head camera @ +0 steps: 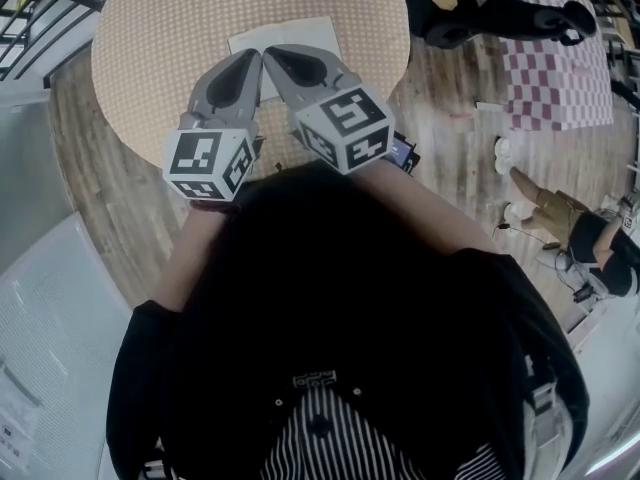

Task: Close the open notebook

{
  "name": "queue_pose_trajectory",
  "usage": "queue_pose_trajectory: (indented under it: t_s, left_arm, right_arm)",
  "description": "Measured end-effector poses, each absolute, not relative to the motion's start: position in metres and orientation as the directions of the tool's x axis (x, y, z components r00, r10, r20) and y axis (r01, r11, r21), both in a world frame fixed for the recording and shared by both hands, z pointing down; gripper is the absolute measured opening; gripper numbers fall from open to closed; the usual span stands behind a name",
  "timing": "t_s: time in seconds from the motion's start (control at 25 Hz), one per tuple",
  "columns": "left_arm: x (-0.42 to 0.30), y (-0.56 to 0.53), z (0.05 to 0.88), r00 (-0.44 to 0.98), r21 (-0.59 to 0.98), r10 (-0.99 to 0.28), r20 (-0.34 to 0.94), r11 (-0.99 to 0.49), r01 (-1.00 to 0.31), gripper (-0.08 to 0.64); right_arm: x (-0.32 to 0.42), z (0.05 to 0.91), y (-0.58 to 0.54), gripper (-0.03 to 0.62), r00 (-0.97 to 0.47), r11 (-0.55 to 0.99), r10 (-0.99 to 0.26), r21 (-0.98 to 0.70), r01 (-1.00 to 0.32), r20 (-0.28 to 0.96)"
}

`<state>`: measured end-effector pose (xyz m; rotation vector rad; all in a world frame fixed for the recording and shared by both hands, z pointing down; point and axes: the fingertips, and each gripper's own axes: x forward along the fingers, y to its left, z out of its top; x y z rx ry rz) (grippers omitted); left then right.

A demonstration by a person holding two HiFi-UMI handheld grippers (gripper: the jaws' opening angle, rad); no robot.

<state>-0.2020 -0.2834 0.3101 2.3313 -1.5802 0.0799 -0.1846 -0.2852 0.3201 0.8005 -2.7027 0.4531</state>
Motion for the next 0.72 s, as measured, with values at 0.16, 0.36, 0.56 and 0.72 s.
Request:
queue_pose_trajectory:
  t_s: [0.16, 0.36, 0.56, 0.72]
  left_arm:
    - [-0.198, -0.299, 0.317, 0.357, 0.234, -0.900, 0.250, -0.302, -0.924, 0.003]
    - [-0.195, -0.311, 0.326, 0.320, 0.228, -0.903, 0.286, -0.260, -0.938, 0.003]
    - [-0.190, -0.327, 0.343, 0.306, 0.228, -0.893, 0.330, -0.239, -0.944, 0.003]
    - [-0.172, -0.347, 0.355, 0.325, 0.227, -0.873, 0.364, -0.255, -0.940, 0.003]
  right_arm:
    - [-0.180, 0.325, -0.302, 0.002, -0.819, 0.800, -0.454, -0.244, -0.548, 0.350]
    - [-0.179, 0.335, -0.315, 0.002, -0.842, 0.811, -0.416, -0.278, -0.514, 0.344]
    - [-0.175, 0.352, -0.331, 0.002, -0.854, 0.819, -0.381, -0.300, -0.490, 0.354]
    - [-0.156, 0.366, -0.350, 0.002, -0.847, 0.794, -0.391, -0.332, -0.508, 0.361]
